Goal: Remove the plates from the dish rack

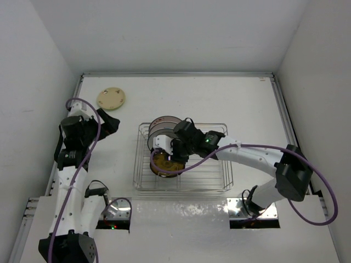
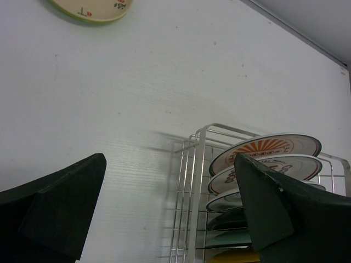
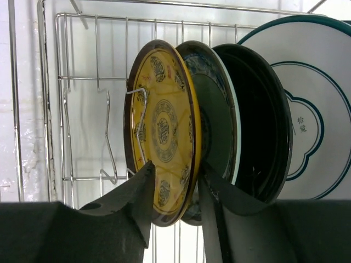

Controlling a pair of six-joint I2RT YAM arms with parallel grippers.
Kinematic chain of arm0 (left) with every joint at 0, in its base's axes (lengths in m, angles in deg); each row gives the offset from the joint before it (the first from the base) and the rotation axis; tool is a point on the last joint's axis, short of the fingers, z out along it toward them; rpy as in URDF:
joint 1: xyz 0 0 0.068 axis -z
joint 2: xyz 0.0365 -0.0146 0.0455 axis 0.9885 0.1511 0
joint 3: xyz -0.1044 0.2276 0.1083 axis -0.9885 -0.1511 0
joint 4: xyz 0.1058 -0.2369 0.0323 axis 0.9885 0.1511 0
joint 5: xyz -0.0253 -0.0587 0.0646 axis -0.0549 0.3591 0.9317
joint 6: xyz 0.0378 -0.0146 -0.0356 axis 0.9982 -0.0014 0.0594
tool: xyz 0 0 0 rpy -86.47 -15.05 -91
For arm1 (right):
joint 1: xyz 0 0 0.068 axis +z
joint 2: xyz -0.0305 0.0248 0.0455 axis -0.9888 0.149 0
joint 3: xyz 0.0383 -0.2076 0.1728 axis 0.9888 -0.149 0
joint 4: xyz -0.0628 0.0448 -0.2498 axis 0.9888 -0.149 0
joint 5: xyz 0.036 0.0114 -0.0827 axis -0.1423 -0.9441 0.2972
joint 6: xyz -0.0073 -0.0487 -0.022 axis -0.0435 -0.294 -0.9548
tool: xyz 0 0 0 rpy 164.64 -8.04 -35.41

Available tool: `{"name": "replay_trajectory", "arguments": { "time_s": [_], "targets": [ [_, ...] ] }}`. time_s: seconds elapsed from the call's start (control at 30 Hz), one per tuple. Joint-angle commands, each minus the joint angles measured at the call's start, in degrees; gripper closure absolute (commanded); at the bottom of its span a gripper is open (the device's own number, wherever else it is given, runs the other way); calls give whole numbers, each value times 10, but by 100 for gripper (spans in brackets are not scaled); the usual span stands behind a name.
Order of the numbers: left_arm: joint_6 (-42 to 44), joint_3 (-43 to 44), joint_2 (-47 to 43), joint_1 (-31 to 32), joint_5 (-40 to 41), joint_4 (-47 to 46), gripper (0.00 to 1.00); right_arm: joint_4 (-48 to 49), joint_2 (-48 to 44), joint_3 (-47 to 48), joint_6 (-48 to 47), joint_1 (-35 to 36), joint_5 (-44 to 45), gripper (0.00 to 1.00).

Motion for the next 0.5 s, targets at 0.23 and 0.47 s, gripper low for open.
{"name": "replay_trajectory", "arguments": {
  "time_s": [0.23,0.47],
  "targets": [
    [10,10,7,5,-22,-32,0,49,-10,1,-1,-2,2,79],
    [12,11,6,5,-22,-32,0,72,-29,-13,7,-1,19,100]
  ]
}}
